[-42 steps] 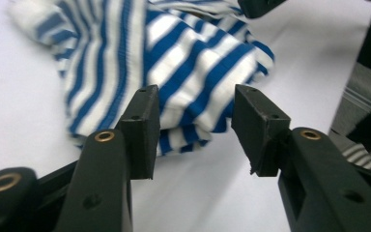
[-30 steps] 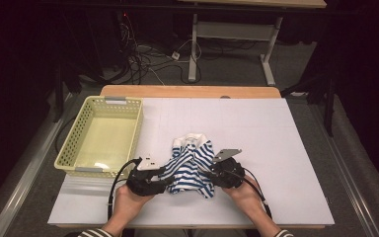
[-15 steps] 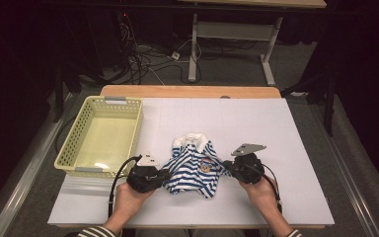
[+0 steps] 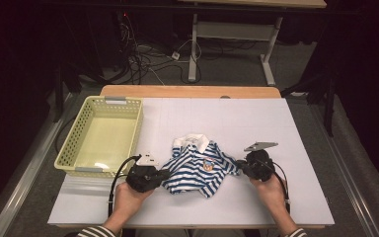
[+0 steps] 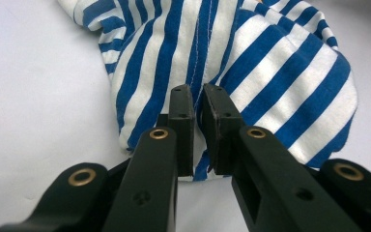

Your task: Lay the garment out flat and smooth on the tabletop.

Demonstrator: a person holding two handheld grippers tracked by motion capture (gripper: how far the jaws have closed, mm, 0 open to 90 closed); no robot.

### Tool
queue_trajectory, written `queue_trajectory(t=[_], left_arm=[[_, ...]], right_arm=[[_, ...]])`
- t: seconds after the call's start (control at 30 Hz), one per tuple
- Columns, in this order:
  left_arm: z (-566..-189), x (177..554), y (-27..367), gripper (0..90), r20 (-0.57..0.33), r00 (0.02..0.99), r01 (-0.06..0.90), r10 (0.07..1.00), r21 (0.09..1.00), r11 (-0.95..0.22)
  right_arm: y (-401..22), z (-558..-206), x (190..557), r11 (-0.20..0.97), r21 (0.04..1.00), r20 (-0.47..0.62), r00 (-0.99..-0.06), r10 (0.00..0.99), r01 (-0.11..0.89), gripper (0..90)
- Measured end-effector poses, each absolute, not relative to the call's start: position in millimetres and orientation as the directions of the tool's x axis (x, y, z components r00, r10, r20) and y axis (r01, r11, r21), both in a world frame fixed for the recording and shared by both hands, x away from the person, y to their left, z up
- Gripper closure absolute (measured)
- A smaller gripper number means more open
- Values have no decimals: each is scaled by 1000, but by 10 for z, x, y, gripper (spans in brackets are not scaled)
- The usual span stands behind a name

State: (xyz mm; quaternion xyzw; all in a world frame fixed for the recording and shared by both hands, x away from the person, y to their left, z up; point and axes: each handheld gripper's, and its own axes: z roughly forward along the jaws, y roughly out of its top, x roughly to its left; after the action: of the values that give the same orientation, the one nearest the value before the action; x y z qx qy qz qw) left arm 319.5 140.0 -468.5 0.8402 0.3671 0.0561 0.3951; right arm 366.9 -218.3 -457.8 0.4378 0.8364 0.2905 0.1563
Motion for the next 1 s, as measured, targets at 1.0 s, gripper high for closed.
queue_trajectory(t=[1.0], left_arm=[[-4714, 3164, 1343, 567, -172, 728, 556, 663, 714, -425]], right_arm=[[-1747, -4484, 3639, 565, 635, -78, -684, 725, 526, 873]])
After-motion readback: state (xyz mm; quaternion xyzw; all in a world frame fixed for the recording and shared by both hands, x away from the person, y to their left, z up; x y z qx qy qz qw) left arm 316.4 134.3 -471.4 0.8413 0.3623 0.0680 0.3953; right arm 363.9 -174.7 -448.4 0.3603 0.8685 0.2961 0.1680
